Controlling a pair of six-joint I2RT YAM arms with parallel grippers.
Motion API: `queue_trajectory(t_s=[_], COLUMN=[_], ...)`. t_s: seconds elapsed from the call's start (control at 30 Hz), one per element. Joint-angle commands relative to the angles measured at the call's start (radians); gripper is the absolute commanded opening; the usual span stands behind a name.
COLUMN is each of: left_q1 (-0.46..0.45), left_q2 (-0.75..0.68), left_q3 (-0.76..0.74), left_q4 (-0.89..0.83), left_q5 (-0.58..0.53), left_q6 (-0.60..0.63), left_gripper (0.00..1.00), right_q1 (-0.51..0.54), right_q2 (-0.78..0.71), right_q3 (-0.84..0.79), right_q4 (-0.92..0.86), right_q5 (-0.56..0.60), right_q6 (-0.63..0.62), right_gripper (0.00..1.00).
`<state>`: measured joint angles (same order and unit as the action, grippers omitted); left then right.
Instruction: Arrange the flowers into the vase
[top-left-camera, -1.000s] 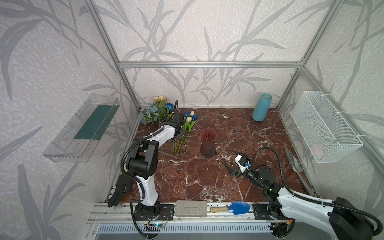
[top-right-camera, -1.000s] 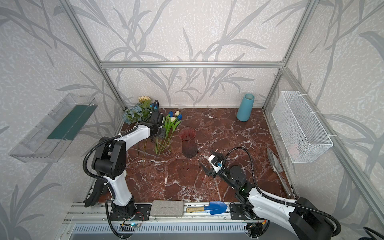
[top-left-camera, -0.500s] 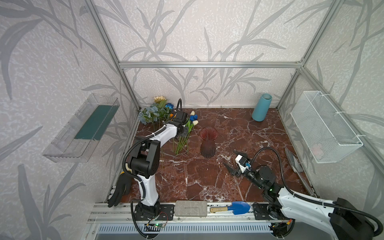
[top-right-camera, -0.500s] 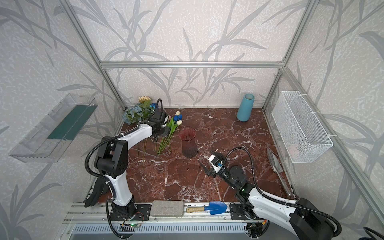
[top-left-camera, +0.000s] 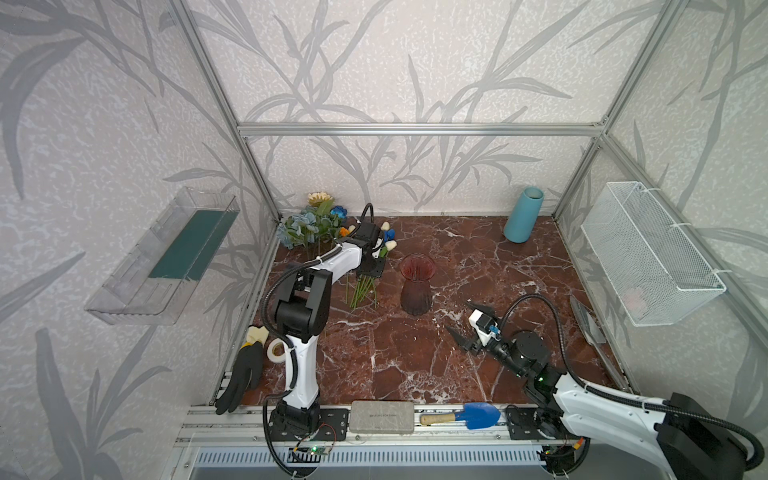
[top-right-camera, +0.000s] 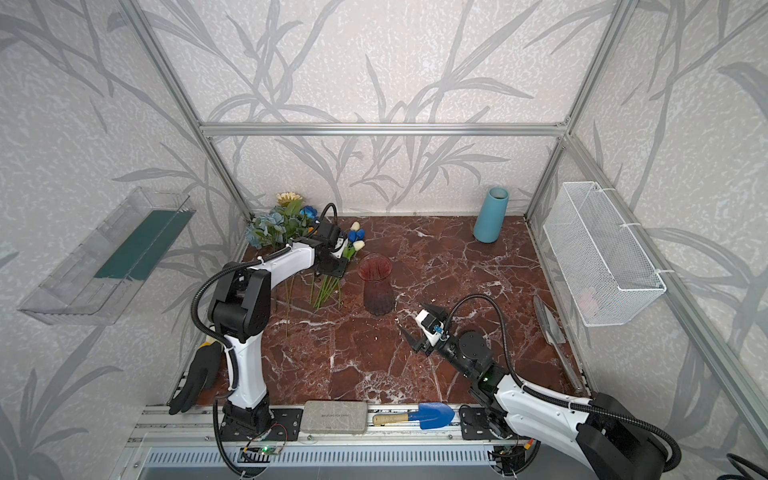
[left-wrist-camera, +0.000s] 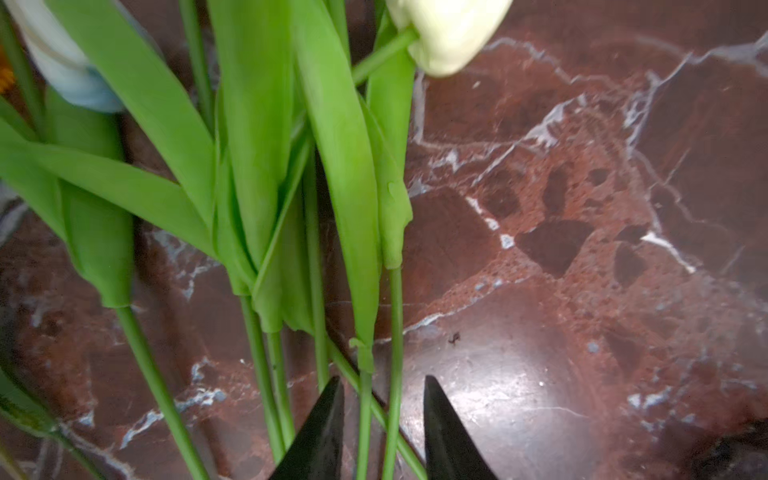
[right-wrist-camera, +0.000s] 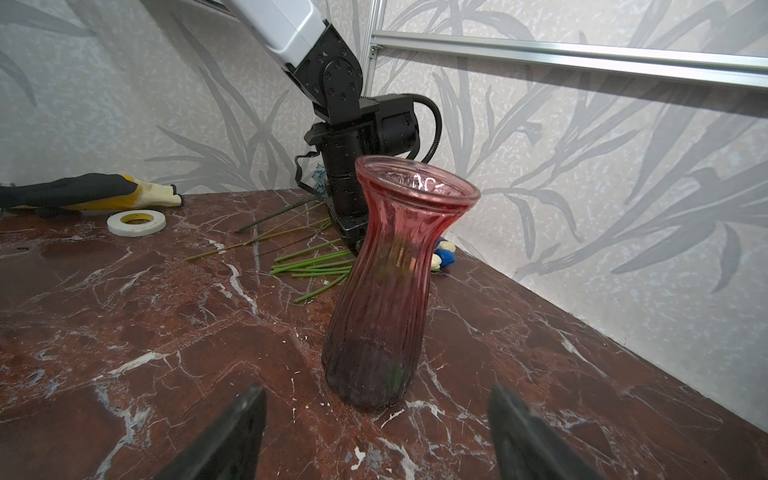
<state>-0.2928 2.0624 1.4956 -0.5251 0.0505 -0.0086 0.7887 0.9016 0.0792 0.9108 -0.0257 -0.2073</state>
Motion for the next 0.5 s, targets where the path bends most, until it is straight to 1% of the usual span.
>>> queue_trajectory(t_s=[0.0,0.07,0.1,0.17,0.2,0.23,0.3,0.37,0.47], left_q1=[0.003,0.003,0.003,0.003,0.003,0.003,0.003,0.003,0.003], left_q2=[0.015,0.025,0.024,0.017,0.013,0.008,-0.002,-0.011,-0.02], left_q3=[0.041,0.05,0.051,0.049,0.049,0.049,0.052,0.052,0.063], left_q4=[-0.063,-0.077,-0.08,-0.079,-0.08,-0.08,-0.086,-0.088,-0.108], left_q5=[-0.003,-0.006,-0.007,-0.006,-0.011,-0.016,-0.024,-0.03,-0.025], left_q6=[-0.002,-0.005,-0.004,-0.002,-0.003,-0.004,-0.007,-0.014,-0.022], left_gripper=[0.34,0.28,0.26,0.19,0.17,0.13,0.1,0.01,0.0], right_q1=[0.004,0.004,0.004,0.004,0.004,0.004,0.004,0.004,0.004], right_q2=[-0.017,-0.022,-0.025,-0.029,-0.027,-0.026,-0.022,-0.019,-0.015], right_q3=[0.02,0.019,0.02,0.019,0.019,0.022,0.021,0.021,0.023], right_q4=[0.014,0.012,0.008,0.003,0.005,0.005,0.008,0.01,0.012], right_q5=[0.009,0.009,0.008,0.006,0.007,0.007,0.007,0.007,0.006], right_q6=[-0.008,-0.009,-0.009,-0.009,-0.007,-0.009,-0.009,-0.009,-0.009], right_gripper=[0.84,0.84,0.84,0.84,0.84,0.84,0.84,0.84,0.84])
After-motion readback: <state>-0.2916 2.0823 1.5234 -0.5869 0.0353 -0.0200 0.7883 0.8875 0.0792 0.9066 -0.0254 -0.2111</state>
